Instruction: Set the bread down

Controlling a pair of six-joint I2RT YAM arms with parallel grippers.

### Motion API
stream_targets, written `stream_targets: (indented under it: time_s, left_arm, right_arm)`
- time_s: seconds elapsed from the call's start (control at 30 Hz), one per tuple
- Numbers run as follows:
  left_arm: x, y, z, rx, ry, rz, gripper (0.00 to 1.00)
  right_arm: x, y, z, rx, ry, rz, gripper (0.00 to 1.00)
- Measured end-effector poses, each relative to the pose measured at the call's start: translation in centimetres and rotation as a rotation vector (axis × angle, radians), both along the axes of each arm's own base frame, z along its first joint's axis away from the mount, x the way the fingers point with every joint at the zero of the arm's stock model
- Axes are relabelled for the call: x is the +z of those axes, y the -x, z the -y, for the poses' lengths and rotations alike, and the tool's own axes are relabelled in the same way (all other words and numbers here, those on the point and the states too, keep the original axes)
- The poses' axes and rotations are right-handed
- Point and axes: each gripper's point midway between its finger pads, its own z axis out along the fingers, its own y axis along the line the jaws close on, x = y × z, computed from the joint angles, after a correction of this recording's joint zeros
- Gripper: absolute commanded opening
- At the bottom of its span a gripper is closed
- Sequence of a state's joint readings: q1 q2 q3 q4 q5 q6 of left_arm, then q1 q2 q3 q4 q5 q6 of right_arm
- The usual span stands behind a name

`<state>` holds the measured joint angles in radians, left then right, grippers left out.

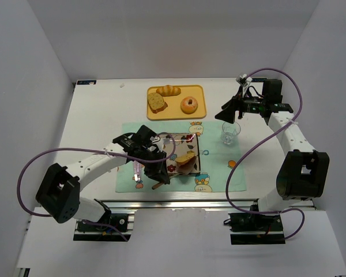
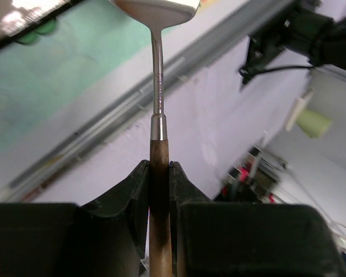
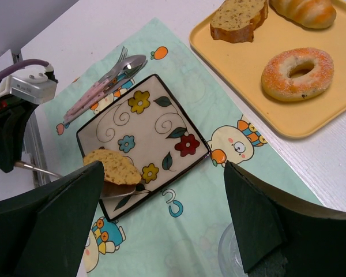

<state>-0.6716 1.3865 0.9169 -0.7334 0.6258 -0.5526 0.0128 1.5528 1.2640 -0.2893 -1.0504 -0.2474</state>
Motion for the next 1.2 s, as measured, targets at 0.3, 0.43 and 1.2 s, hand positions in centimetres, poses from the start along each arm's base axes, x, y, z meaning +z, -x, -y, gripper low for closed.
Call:
stream_targets:
  time_s: [0.3, 0.43, 1.2]
  left_arm:
    - [2.9, 1.4, 1.6, -0.026, 0.114, -0.138, 0.00]
    - [3.7, 1.3, 1.8, -0.016, 0.147, -0.163, 0.00]
    - [0.9, -20.4, -24.5, 0.772, -0.402, 0.337, 0.00]
  right_arm:
    - [-0.1, 0.1, 0.0, 0.003, 0.003, 0.000, 0.89]
    - [-0.1, 0.1, 0.0, 0.004, 0.005, 0.005, 0.89]
    - [-0.6, 0.6, 0.0, 0.014, 0.012, -0.017, 0.89]
